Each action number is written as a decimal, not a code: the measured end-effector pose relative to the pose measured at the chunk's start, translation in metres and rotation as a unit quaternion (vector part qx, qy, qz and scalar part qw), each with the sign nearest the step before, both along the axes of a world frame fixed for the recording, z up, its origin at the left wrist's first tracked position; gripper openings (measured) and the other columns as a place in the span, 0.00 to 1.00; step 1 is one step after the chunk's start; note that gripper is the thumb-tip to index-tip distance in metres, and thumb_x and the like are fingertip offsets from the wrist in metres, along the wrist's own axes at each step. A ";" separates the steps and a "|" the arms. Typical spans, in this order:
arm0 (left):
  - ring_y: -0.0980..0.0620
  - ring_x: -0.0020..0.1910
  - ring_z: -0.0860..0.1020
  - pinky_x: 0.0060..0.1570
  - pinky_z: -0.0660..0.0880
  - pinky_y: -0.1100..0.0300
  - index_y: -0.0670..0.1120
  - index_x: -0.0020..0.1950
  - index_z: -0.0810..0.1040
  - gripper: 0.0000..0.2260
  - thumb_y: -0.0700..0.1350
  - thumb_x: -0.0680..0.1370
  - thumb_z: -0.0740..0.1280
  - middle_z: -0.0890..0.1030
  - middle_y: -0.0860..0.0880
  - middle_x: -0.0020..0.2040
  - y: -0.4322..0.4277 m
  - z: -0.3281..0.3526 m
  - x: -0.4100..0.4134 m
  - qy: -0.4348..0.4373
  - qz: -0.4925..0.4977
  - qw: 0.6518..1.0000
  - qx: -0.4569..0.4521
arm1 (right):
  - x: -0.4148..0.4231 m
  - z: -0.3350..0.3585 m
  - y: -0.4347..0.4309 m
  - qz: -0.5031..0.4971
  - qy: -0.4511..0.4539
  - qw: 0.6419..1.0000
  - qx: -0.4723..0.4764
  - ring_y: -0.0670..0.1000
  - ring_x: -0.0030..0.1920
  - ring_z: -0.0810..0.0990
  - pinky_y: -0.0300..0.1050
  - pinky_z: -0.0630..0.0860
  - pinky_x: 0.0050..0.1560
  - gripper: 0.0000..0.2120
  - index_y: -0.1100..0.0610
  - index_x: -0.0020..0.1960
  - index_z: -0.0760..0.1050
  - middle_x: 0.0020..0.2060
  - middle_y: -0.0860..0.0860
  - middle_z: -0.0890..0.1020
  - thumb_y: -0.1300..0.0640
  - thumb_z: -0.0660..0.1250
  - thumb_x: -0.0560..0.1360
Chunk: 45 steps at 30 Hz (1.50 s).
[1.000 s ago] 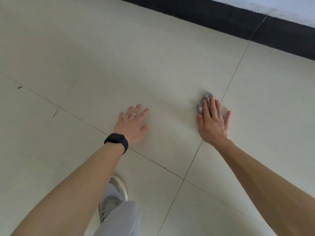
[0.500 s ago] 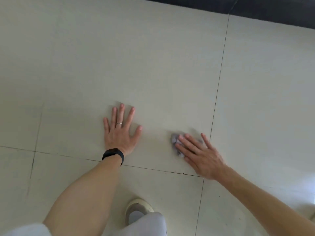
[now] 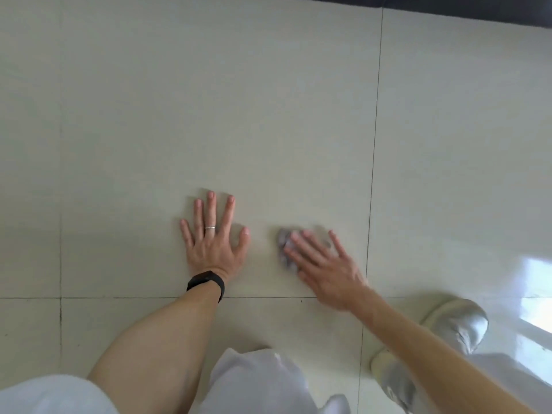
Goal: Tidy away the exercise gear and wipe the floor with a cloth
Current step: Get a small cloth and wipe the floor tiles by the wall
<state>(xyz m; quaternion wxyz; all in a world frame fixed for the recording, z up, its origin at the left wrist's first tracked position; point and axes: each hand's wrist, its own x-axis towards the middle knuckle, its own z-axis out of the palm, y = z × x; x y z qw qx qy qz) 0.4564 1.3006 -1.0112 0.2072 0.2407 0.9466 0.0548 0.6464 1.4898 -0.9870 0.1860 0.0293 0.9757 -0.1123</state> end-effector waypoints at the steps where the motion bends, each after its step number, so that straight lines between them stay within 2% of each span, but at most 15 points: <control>1: 0.50 0.81 0.40 0.77 0.45 0.38 0.61 0.81 0.45 0.31 0.63 0.79 0.50 0.40 0.55 0.82 0.000 -0.001 0.000 -0.001 0.003 1.000 -0.003 | -0.009 0.000 0.020 -0.068 -0.007 0.998 0.013 0.50 0.81 0.48 0.66 0.54 0.76 0.26 0.45 0.82 0.47 0.82 0.47 0.46 0.45 0.45 0.85; 5: 0.50 0.80 0.38 0.77 0.45 0.38 0.61 0.81 0.42 0.31 0.63 0.79 0.49 0.39 0.54 0.82 0.000 -0.004 0.000 0.014 -0.004 1.000 -0.006 | -0.039 -0.004 0.060 -0.398 -0.007 0.917 -0.006 0.46 0.79 0.34 0.62 0.38 0.78 0.26 0.41 0.80 0.36 0.80 0.43 0.36 0.44 0.41 0.85; 7: 0.50 0.80 0.39 0.77 0.45 0.38 0.61 0.81 0.44 0.31 0.63 0.79 0.49 0.40 0.54 0.82 -0.001 -0.004 0.000 0.017 0.002 1.000 -0.001 | -0.041 -0.007 0.037 -0.414 0.010 0.910 0.012 0.49 0.80 0.36 0.63 0.40 0.78 0.27 0.44 0.81 0.38 0.81 0.46 0.38 0.44 0.42 0.85; 11: 0.48 0.81 0.44 0.76 0.47 0.36 0.59 0.81 0.51 0.31 0.63 0.79 0.51 0.45 0.53 0.83 0.000 -0.001 0.002 0.030 0.002 0.999 0.017 | -0.012 -0.010 -0.029 -0.071 0.048 0.996 -0.023 0.54 0.81 0.49 0.68 0.56 0.75 0.26 0.46 0.82 0.50 0.82 0.50 0.49 0.45 0.49 0.85; 14: 0.48 0.81 0.45 0.76 0.47 0.37 0.58 0.81 0.55 0.31 0.63 0.78 0.53 0.48 0.53 0.82 0.001 0.007 -0.003 0.013 0.002 1.000 0.020 | -0.024 -0.011 0.003 0.044 0.065 0.996 -0.031 0.50 0.81 0.50 0.67 0.56 0.76 0.25 0.45 0.82 0.52 0.81 0.46 0.53 0.45 0.48 0.85; 19: 0.49 0.81 0.44 0.77 0.42 0.40 0.59 0.81 0.51 0.32 0.64 0.79 0.53 0.46 0.52 0.82 0.024 0.016 -0.057 0.041 -0.002 0.999 0.030 | -0.104 -0.014 0.092 -0.368 0.045 0.929 -0.006 0.48 0.81 0.38 0.68 0.41 0.77 0.26 0.44 0.82 0.45 0.81 0.44 0.42 0.44 0.44 0.85; 21: 0.48 0.81 0.44 0.76 0.42 0.39 0.58 0.81 0.49 0.32 0.64 0.79 0.53 0.45 0.52 0.83 0.046 0.012 -0.088 0.050 0.004 0.998 0.035 | -0.119 -0.013 0.087 -0.406 0.048 0.913 -0.011 0.51 0.81 0.38 0.69 0.40 0.77 0.26 0.44 0.82 0.44 0.82 0.47 0.41 0.45 0.45 0.85; 24: 0.47 0.81 0.45 0.76 0.45 0.36 0.58 0.82 0.49 0.32 0.64 0.79 0.53 0.45 0.51 0.83 0.068 0.002 -0.116 0.053 0.002 0.998 0.035 | -0.101 -0.017 0.041 -0.164 0.066 0.984 -0.014 0.53 0.81 0.42 0.72 0.47 0.75 0.26 0.43 0.82 0.48 0.82 0.49 0.45 0.45 0.46 0.85; 27: 0.48 0.81 0.45 0.76 0.47 0.37 0.59 0.82 0.48 0.32 0.64 0.79 0.51 0.46 0.52 0.83 0.073 -0.005 -0.119 0.070 0.007 0.997 0.026 | -0.089 -0.018 0.056 0.079 0.085 0.993 -0.017 0.51 0.81 0.48 0.70 0.51 0.76 0.26 0.44 0.82 0.50 0.82 0.46 0.50 0.45 0.47 0.85; 30: 0.51 0.81 0.42 0.77 0.45 0.40 0.61 0.81 0.44 0.32 0.65 0.78 0.49 0.42 0.55 0.82 0.073 -0.008 -0.118 0.061 0.021 0.998 0.011 | -0.135 -0.018 0.120 -0.098 0.081 0.992 0.017 0.47 0.81 0.42 0.69 0.48 0.76 0.25 0.42 0.82 0.45 0.81 0.42 0.43 0.44 0.44 0.85; 34: 0.52 0.81 0.41 0.78 0.44 0.42 0.62 0.80 0.42 0.32 0.66 0.78 0.47 0.40 0.55 0.82 0.075 -0.009 -0.122 0.060 0.017 0.998 0.001 | -0.186 -0.019 0.146 -0.409 0.063 0.910 -0.005 0.50 0.81 0.41 0.69 0.41 0.76 0.26 0.44 0.82 0.47 0.81 0.46 0.42 0.44 0.43 0.84; 36: 0.52 0.81 0.41 0.78 0.44 0.42 0.62 0.80 0.42 0.32 0.66 0.78 0.47 0.40 0.55 0.82 0.075 -0.007 -0.122 0.061 0.017 0.998 -0.003 | -0.176 -0.021 0.108 -0.317 0.080 0.945 0.018 0.53 0.81 0.46 0.71 0.46 0.76 0.27 0.45 0.82 0.51 0.82 0.49 0.46 0.44 0.45 0.84; 38: 0.52 0.81 0.43 0.78 0.45 0.42 0.62 0.81 0.44 0.32 0.65 0.78 0.49 0.41 0.56 0.82 0.076 -0.006 -0.121 0.064 0.024 0.998 -0.005 | -0.145 -0.017 0.067 -0.083 0.086 0.993 -0.003 0.54 0.81 0.50 0.71 0.50 0.75 0.26 0.44 0.81 0.53 0.82 0.49 0.48 0.45 0.47 0.84; 41: 0.51 0.81 0.43 0.77 0.43 0.42 0.62 0.81 0.44 0.32 0.66 0.78 0.48 0.42 0.55 0.82 0.074 -0.007 -0.122 0.058 0.019 0.998 -0.008 | -0.142 -0.014 0.096 0.105 0.080 0.991 -0.004 0.50 0.81 0.50 0.69 0.52 0.76 0.25 0.43 0.82 0.50 0.82 0.45 0.49 0.44 0.46 0.85; 45: 0.50 0.81 0.47 0.77 0.44 0.42 0.61 0.81 0.44 0.32 0.65 0.78 0.48 0.43 0.54 0.82 0.072 -0.010 -0.121 0.073 0.011 0.997 -0.002 | -0.210 -0.015 0.178 -0.266 0.039 0.963 0.009 0.45 0.80 0.35 0.68 0.40 0.77 0.25 0.40 0.81 0.38 0.80 0.41 0.36 0.42 0.38 0.84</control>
